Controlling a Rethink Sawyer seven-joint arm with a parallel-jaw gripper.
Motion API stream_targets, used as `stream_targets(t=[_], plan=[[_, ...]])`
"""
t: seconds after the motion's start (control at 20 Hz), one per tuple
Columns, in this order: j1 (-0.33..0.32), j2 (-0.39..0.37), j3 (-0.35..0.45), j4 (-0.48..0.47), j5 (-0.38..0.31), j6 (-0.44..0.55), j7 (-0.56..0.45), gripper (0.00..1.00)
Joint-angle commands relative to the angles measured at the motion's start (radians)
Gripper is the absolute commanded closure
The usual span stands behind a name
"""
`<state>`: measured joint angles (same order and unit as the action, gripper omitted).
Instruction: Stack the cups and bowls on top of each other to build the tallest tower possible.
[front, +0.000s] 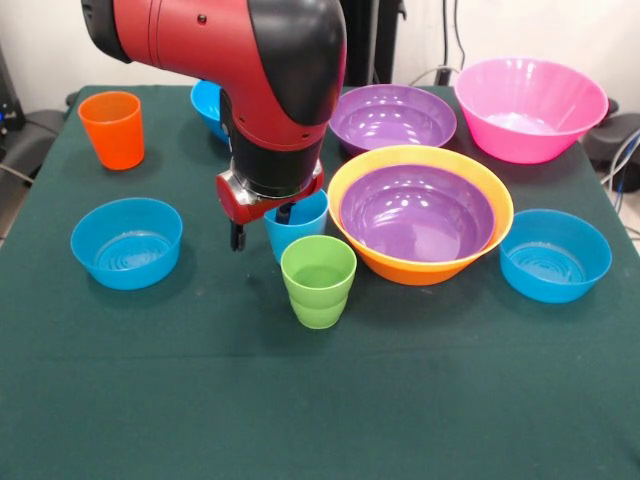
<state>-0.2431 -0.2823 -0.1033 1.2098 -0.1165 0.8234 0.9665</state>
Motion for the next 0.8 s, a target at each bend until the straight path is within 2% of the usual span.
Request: stream_targets(t=[0.05, 0.8], plan=[[-0.003, 0.004, 0.085, 0.004, -0.033, 0.001, 0.059, 0.0], [-0.018, 0.014, 0.089, -0.005, -0.043, 0.001, 0.031, 0.0]])
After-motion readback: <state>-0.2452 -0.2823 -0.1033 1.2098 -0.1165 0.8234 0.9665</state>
